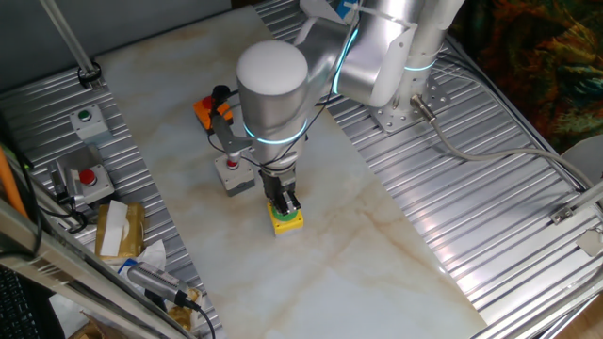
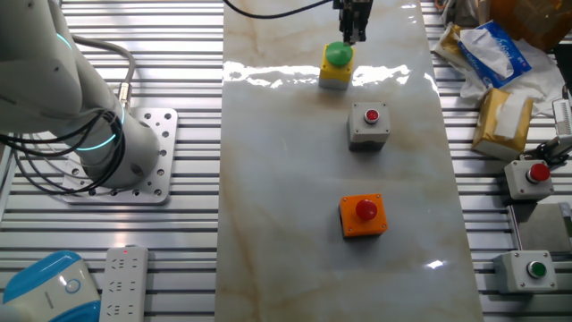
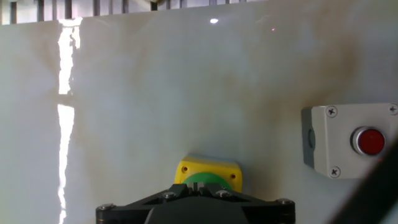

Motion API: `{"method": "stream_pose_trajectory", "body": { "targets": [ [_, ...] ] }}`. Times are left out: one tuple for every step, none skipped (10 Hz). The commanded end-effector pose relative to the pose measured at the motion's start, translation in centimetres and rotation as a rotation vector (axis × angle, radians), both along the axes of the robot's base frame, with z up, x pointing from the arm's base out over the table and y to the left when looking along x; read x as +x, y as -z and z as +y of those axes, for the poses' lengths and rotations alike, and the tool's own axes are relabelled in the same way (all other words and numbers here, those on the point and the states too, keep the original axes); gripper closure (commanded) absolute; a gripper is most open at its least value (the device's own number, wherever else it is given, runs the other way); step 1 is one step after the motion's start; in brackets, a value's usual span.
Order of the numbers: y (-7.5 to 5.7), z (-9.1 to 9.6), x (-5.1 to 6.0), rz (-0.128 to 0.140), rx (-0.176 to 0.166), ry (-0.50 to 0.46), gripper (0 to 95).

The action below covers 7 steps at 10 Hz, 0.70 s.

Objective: Press three buttons from left to right in sequence

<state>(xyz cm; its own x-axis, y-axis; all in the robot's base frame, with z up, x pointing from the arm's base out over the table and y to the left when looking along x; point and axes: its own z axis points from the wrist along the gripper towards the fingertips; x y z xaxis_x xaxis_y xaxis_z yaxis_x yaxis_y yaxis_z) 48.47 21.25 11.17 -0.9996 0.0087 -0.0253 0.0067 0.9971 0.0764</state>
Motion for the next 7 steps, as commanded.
{"method": "stream_pose_trajectory", "body": {
  "targets": [
    [0.2,0.0,-0.3,-0.002,-0.002,0.003,95.0],
    [0.4,0.0,-0.6,0.000,-0.001,0.003,95.0],
    [0.7,-0.1,-0.9,0.002,-0.001,0.006,95.0],
    [0.9,-0.1,-1.0,0.001,-0.003,0.006,95.0],
    [1.5,-0.3,-1.4,0.000,-0.003,0.005,95.0],
    [1.8,-0.4,-1.7,0.001,-0.003,0.004,95.0],
    [1.9,-0.4,-1.8,0.000,-0.002,0.005,95.0]
  ]
}}
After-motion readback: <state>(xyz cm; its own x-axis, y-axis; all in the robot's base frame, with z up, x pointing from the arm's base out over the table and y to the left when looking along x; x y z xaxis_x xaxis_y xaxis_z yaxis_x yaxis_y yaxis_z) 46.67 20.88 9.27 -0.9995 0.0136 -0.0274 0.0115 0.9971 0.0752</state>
